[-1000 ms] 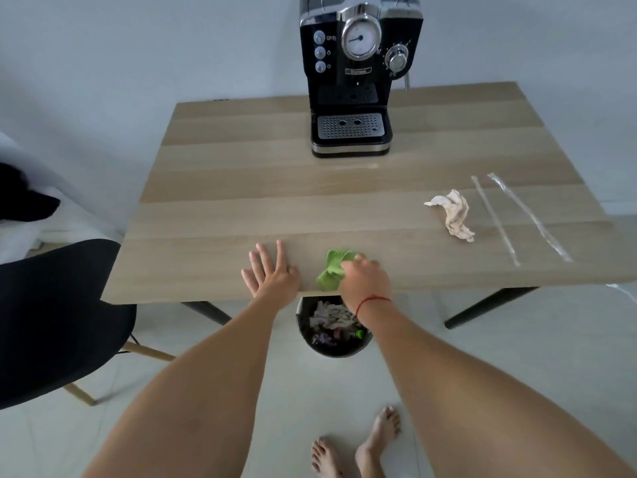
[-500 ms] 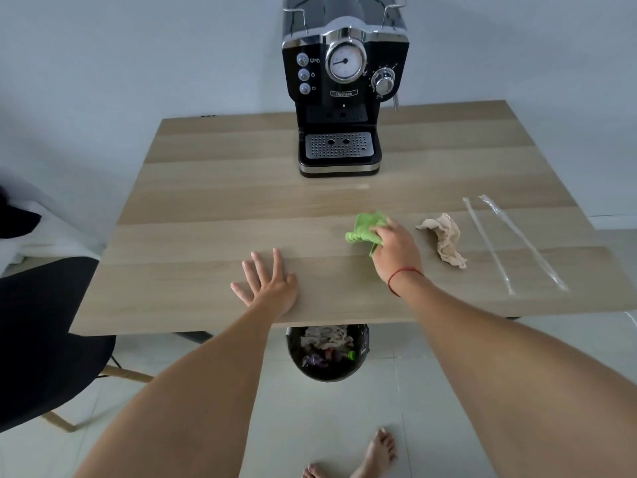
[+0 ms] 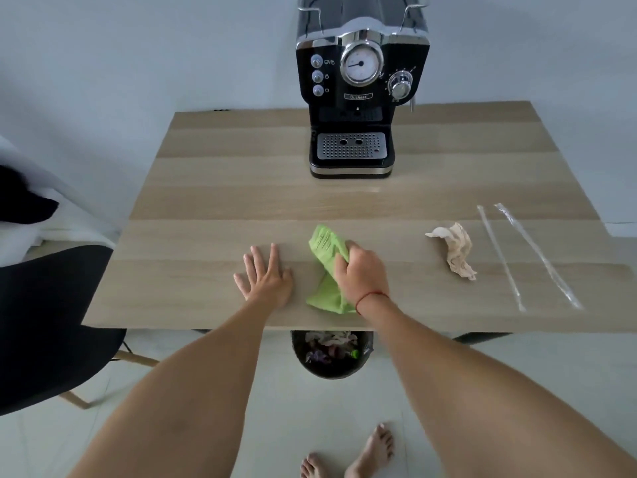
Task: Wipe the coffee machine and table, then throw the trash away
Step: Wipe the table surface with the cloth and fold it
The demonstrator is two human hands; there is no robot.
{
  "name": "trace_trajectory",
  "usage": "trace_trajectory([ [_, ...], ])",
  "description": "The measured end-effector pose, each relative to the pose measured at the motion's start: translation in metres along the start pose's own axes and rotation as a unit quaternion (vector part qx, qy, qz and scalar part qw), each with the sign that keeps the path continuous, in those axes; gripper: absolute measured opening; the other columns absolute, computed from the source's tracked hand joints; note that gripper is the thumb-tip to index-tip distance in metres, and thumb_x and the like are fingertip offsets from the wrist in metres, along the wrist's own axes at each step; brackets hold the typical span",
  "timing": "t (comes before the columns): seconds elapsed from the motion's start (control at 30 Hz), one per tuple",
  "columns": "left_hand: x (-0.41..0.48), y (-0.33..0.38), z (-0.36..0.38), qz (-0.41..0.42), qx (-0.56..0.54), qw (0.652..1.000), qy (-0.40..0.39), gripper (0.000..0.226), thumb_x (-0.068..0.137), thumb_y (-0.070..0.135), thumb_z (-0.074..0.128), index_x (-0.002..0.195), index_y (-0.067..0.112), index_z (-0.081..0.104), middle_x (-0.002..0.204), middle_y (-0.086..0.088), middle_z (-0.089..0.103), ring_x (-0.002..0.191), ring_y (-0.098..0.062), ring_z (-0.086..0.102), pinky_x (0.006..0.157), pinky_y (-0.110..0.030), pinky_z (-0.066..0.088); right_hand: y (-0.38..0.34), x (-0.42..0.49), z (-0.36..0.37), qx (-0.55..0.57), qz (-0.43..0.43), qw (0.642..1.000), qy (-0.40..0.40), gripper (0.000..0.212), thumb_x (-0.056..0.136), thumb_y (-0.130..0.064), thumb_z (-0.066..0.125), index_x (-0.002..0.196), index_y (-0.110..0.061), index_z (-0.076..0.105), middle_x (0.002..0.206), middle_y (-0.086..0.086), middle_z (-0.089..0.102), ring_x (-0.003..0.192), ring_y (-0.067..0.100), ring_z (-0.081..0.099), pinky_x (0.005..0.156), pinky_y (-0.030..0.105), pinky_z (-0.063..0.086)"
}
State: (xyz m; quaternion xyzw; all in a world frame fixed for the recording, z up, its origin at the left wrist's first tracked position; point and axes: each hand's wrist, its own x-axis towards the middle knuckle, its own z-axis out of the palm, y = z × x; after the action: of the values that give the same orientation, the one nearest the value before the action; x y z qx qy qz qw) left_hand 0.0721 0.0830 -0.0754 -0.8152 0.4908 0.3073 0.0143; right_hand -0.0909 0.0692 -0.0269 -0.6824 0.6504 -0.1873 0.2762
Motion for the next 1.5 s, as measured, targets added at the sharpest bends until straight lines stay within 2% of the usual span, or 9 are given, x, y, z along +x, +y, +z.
trace_trajectory([
  [0.2,0.029,0.024,-0.016,-0.049,0.007,0.998,-0.033,0.065,0.095,0.057,0.019,0.148,0.044,-0.015,0.156,-0.001,-0.031,0.144,-0.026,-0.027,0.11,-0.06,-0.014,0.006,0.091,-0.039,0.023,-0.005,0.992,0.124,0.03,0.085,-0.004,0.044,0.11,-0.008,0.061,0.119,0.014,0.061,0.109,0.034,0.056,0.086,0.038,0.043],
  [0.3,0.048,0.032,-0.026,-0.052,0.012,0.997,-0.049,0.065,0.093,0.06,0.02,0.147,0.047,-0.015,0.156,0.0,-0.03,0.144,-0.027,-0.027,0.11,-0.062,-0.012,0.025,0.116,-0.024,-0.062,-0.069,0.993,0.077,0.034,0.083,-0.003,0.046,0.111,-0.009,0.064,0.136,0.011,0.052,0.123,0.03,0.049,0.099,0.036,0.043],
  [0.47,0.066,0.038,-0.036,-0.048,0.014,0.997,-0.053,0.065,0.093,0.059,0.022,0.146,0.049,-0.017,0.154,0.002,-0.034,0.143,-0.027,-0.03,0.11,-0.063,-0.011,0.043,0.113,0.018,-0.179,-0.076,0.981,-0.011,0.044,0.082,-0.037,0.056,0.123,-0.022,0.055,0.125,0.007,0.053,0.114,0.031,0.05,0.094,0.039,0.039],
  [0.6,0.07,0.037,-0.039,-0.041,0.025,0.996,-0.069,0.066,0.094,0.06,0.022,0.145,0.049,-0.019,0.153,0.002,-0.036,0.143,-0.028,-0.03,0.109,-0.065,-0.009,0.052,0.126,0.025,-0.209,-0.002,0.976,-0.054,0.078,0.075,-0.072,0.048,0.142,-0.038,0.026,0.156,0.011,0.009,0.144,0.034,0.011,0.114,0.052,0.012],
  [0.73,0.074,0.033,-0.04,-0.033,0.02,0.996,-0.084,0.065,0.095,0.06,0.021,0.144,0.048,-0.02,0.153,0.001,-0.036,0.142,-0.029,-0.03,0.109,-0.065,-0.008,0.055,0.13,0.046,-0.187,0.053,0.981,-0.019,0.07,0.086,-0.063,0.036,0.147,-0.035,0.017,0.16,0.008,-0.002,0.148,0.03,-0.006,0.118,0.053,-0.006],
  [0.93,0.073,0.031,-0.039,-0.026,-0.079,0.995,-0.058,0.058,0.098,0.046,0.023,0.149,0.045,-0.006,0.157,0.005,-0.026,0.145,-0.024,-0.026,0.11,-0.061,-0.012,0.011,0.106,0.081,-0.13,-0.018,0.991,-0.001,0.053,0.09,-0.022,0.047,0.142,-0.028,0.036,0.159,-0.001,0.016,0.148,0.02,0.008,0.119,0.045,0.0],
  [1.13,0.044,-0.043,-0.05,0.001,-0.306,0.922,0.238,0.035,0.1,0.02,0.038,0.127,0.008,0.057,0.134,-0.014,0.056,0.127,-0.029,0.048,0.105,-0.035,0.034,-0.027,0.05,0.103,-0.005,-0.12,0.991,-0.061,0.049,0.087,-0.004,0.048,0.135,-0.016,0.048,0.146,0.001,0.045,0.139,0.019,0.036,0.119,0.034,0.019],
  [1.33,0.06,-0.096,-0.061,-0.001,-0.089,0.97,0.228,0.045,0.1,0.028,0.034,0.143,0.018,0.043,0.159,-0.007,0.022,0.149,-0.022,0.011,0.119,-0.043,0.012,-0.006,0.076,0.056,-0.042,0.008,0.99,0.132,0.041,0.085,-0.002,0.048,0.126,-0.008,0.053,0.113,0.021,0.061,0.102,0.04,0.057,0.084,0.045,0.043],
  [1.5,0.081,-0.083,-0.045,-0.012,-0.049,0.981,0.186,0.052,0.1,0.038,0.024,0.152,0.034,0.019,0.162,0.002,0.002,0.149,-0.018,-0.004,0.119,-0.045,-0.005,0.005,0.124,0.052,-0.066,0.097,0.983,0.139,0.038,0.089,-0.009,0.046,0.127,-0.005,0.049,0.134,0.02,0.049,0.123,0.039,0.046,0.101,0.047,0.036],
])
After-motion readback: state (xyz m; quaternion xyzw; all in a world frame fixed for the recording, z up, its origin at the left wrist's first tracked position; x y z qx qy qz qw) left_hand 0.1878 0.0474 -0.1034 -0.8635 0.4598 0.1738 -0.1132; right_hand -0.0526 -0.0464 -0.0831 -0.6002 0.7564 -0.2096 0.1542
